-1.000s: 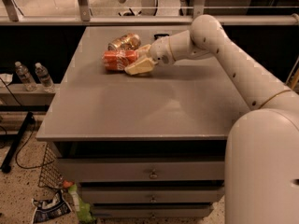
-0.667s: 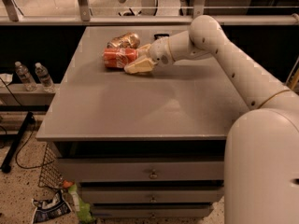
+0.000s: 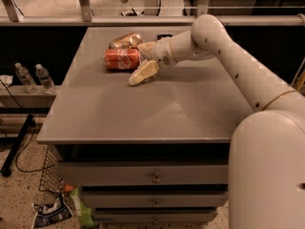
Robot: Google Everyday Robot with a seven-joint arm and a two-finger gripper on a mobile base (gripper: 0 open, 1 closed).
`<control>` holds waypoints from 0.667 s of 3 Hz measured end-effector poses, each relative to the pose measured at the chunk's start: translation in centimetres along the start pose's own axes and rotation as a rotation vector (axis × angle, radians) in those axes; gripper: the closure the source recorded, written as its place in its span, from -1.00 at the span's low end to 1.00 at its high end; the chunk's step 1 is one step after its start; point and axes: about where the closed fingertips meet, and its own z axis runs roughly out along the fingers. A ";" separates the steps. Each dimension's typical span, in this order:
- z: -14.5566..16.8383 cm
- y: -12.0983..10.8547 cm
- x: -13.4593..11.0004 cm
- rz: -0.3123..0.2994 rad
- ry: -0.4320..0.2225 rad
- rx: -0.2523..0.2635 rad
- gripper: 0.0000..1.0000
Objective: Move coke can near orange can
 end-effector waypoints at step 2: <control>-5.9 0.5 -2.5 -0.057 0.061 0.150 -1.00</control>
Offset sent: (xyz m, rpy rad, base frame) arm -0.0306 -0.0902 0.0885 -0.1072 -0.1910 -0.2436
